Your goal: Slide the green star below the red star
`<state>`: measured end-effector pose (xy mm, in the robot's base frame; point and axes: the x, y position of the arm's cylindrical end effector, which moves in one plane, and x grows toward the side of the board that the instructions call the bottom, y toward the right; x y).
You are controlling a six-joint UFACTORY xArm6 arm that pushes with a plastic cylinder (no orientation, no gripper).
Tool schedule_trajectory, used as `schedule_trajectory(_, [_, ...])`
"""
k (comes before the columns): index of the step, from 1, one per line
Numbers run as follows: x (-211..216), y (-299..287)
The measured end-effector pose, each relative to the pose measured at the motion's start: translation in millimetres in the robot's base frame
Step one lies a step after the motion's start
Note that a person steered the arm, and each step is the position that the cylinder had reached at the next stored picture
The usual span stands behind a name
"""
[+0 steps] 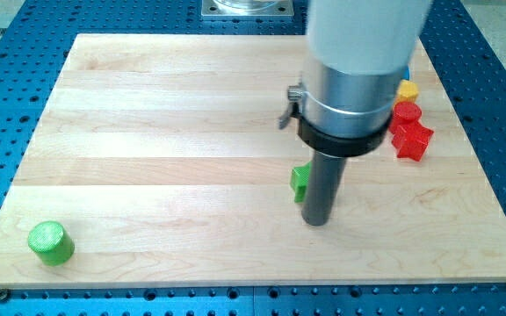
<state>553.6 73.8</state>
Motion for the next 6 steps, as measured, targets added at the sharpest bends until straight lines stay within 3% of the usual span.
schedule_trajectory(1, [2.3,-50.7])
schedule_trajectory(2, [-9.6,-50.9])
schedule_trajectory(4, [-15.3,-11.7])
schedule_trajectory(5, [-14.8,38.6])
schedule_trajectory(6, [-15.8,36.8])
